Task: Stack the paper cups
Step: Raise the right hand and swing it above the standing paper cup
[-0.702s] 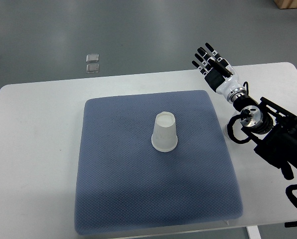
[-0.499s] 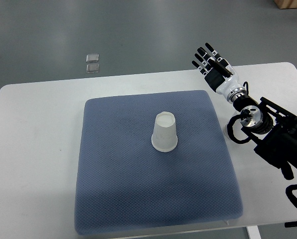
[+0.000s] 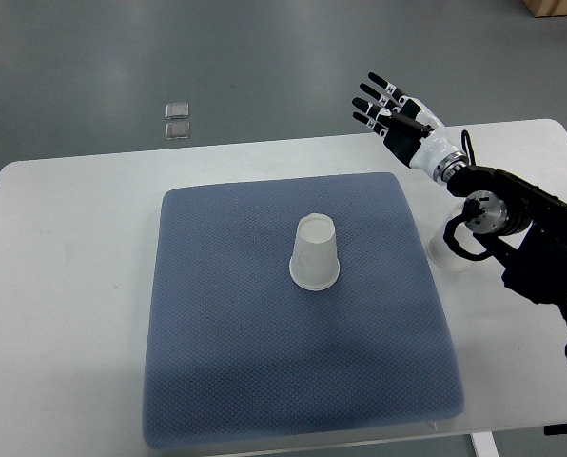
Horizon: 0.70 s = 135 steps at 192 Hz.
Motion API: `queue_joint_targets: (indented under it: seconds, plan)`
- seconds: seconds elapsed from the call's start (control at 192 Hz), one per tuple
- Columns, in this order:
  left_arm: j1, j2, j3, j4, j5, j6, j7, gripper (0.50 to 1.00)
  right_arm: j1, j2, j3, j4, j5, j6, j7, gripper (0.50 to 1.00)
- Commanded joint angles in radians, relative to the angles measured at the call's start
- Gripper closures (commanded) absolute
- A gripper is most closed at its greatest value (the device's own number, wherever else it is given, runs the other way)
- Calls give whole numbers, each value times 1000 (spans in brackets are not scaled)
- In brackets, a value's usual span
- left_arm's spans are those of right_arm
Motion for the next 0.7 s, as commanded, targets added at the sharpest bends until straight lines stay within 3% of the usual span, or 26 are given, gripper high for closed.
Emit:
queue_joint_targets:
  seconds: [0.0,0.192,0.374,0.541,0.697]
  plan:
    - [-1,0,2,-2,2,-2,-1,500,110,-101,-154,29,-99,23,-51,574]
    - [-1,0,5,-2,3,-2,1,500,490,-219,-849,73,-128,123,-92,574]
    - [-3,0,5,-2,6,-3,1,500,861,-202,-1395,220,-198,220,-129,572]
    - [-4,0,5,-3,11,-3,1,500,1098,-133,-1654,382,-300,258,-150,574]
    - [-4,0,5,-15,11,-3,1,500,1243,-124,-1705,507,-289,315,-153,574]
